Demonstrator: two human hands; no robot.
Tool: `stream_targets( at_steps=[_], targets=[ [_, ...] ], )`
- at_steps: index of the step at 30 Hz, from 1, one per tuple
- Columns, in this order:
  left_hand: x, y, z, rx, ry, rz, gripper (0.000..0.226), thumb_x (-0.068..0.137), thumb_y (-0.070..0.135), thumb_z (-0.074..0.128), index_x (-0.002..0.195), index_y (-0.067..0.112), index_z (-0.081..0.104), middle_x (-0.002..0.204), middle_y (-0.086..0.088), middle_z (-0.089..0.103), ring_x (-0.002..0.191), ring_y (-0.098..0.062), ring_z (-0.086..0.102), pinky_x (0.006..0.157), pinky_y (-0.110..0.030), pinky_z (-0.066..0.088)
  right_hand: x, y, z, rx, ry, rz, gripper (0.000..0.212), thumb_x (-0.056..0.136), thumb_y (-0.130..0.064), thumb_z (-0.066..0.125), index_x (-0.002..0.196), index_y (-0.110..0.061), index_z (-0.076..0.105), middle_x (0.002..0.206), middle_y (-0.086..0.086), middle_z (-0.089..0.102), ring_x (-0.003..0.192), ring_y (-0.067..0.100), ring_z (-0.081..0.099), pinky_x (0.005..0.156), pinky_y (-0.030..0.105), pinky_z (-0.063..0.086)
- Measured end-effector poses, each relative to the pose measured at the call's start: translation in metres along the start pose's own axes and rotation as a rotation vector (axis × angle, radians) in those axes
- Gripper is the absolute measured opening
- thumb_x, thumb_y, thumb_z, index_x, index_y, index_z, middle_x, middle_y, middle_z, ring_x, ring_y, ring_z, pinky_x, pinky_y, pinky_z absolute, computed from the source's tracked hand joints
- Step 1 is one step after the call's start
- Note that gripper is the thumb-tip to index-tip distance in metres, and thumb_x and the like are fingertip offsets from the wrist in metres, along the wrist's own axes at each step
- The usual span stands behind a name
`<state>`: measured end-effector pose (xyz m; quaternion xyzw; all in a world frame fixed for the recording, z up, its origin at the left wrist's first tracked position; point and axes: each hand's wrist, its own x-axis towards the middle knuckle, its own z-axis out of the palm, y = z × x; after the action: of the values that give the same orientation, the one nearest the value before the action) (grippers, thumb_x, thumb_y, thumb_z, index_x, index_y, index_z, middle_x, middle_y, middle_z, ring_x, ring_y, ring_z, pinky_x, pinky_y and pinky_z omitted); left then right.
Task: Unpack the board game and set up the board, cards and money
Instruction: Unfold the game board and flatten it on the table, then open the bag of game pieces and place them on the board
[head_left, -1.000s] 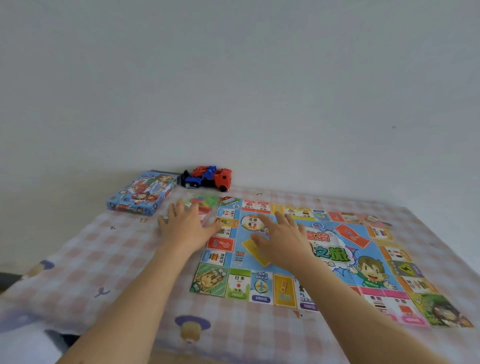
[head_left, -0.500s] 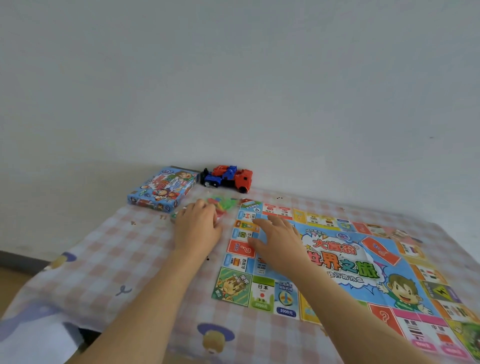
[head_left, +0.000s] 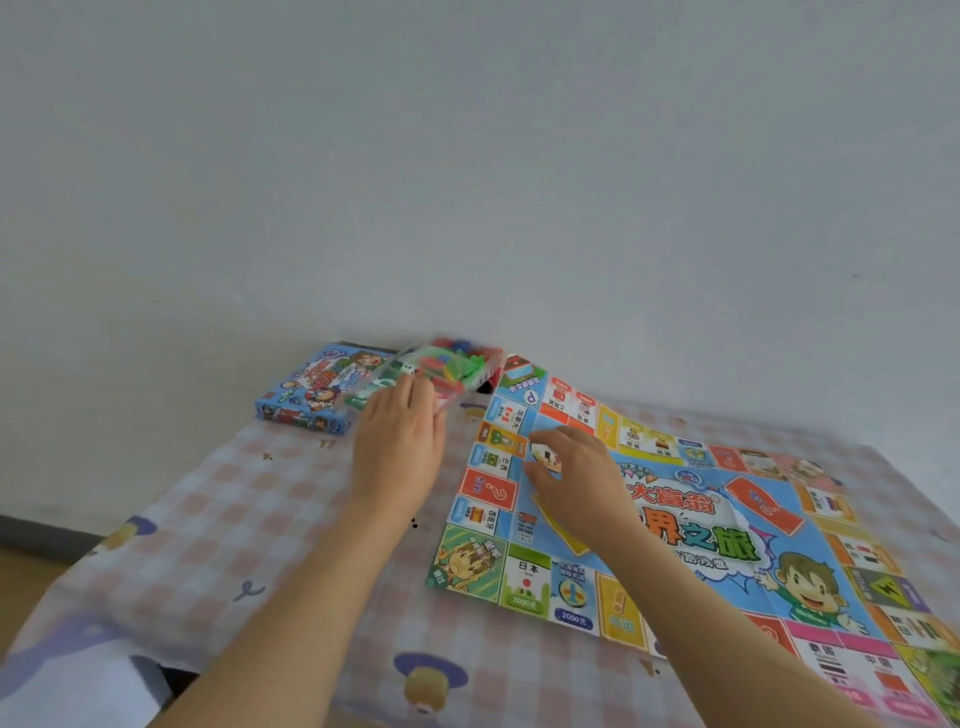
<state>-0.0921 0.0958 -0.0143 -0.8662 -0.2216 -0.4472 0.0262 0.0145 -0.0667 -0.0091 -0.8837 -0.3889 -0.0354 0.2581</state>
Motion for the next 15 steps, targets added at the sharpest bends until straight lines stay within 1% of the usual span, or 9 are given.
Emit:
stream_targets(
  at_steps=[3,5,8,10,11,13,14,15],
  targets=[
    [0.004,0.006,-0.005,-0.019,0.042,0.053,0.015,0.085,0.017,0.06,0.079,0.007,0.05,0.078,-0.008,0.055,0.071,-0.024,0.054,0.063,-0.036,0.048,0.0,0.002,-0.008,0.077,0.039,0.053,0.035,0.096,-0.034,0.049,0.13,-0.026,0.054,0.14,-0.004,0.048,0.129,0.018,0.041,0.104,0.033,0.035],
    [0.006,0.009,-0.007,-0.009,0.05,0.073,0.014,0.085,0.017,0.06,0.08,0.008,0.05,0.078,-0.006,0.054,0.072,-0.023,0.053,0.065,-0.037,0.048,0.001,0.003,-0.013,0.132,0.06,0.094,0.034,0.096,-0.033,0.049,0.129,-0.026,0.055,0.14,-0.003,0.048,0.128,0.018,0.043,0.102,0.033,0.038],
    [0.009,0.009,-0.009,-0.031,0.034,0.037,0.016,0.086,0.016,0.063,0.081,0.009,0.049,0.08,-0.005,0.052,0.075,-0.023,0.051,0.068,-0.037,0.048,-0.001,0.006,-0.014,0.127,0.018,0.097,0.034,0.097,-0.033,0.048,0.129,-0.026,0.055,0.141,-0.003,0.048,0.129,0.019,0.043,0.103,0.035,0.038],
    [0.011,0.006,-0.01,-0.089,0.007,0.076,0.017,0.085,0.015,0.063,0.08,0.009,0.048,0.083,-0.005,0.052,0.078,-0.023,0.05,0.069,-0.037,0.047,-0.002,0.007,-0.012,0.141,0.016,0.1,0.034,0.098,-0.032,0.045,0.13,-0.025,0.055,0.14,-0.002,0.049,0.127,0.02,0.045,0.101,0.035,0.04],
    [0.011,0.006,-0.01,-0.124,-0.011,0.11,0.017,0.085,0.016,0.061,0.079,0.01,0.048,0.084,-0.005,0.052,0.079,-0.023,0.051,0.069,-0.037,0.047,-0.003,0.007,-0.013,0.168,0.03,0.11,0.034,0.099,-0.03,0.043,0.13,-0.024,0.055,0.137,0.0,0.052,0.121,0.02,0.05,0.097,0.034,0.042],
    [0.01,0.01,-0.011,-0.179,-0.045,0.151,0.014,0.085,0.019,0.056,0.078,0.009,0.049,0.088,-0.005,0.053,0.083,-0.023,0.053,0.07,-0.037,0.049,-0.004,0.007,-0.017,0.276,0.08,0.173,0.034,0.101,-0.026,0.037,0.128,-0.017,0.056,0.124,0.005,0.061,0.101,0.02,0.058,0.084,0.032,0.046],
    [0.008,0.012,-0.01,-0.203,-0.064,0.153,0.014,0.085,0.021,0.053,0.079,0.009,0.05,0.09,-0.005,0.053,0.084,-0.022,0.053,0.071,-0.035,0.05,-0.004,0.008,-0.02,0.355,0.115,0.233,0.035,0.101,-0.025,0.035,0.124,-0.012,0.058,0.116,0.009,0.064,0.095,0.023,0.06,0.081,0.035,0.048],
    [0.005,0.016,-0.009,-0.23,-0.084,0.15,0.014,0.085,0.023,0.052,0.08,0.009,0.051,0.092,-0.004,0.053,0.086,-0.02,0.053,0.073,-0.033,0.05,-0.002,0.011,-0.025,0.457,0.15,0.305,0.034,0.101,-0.025,0.035,0.117,-0.008,0.06,0.112,0.014,0.065,0.094,0.028,0.062,0.084,0.04,0.051]
  ],
)
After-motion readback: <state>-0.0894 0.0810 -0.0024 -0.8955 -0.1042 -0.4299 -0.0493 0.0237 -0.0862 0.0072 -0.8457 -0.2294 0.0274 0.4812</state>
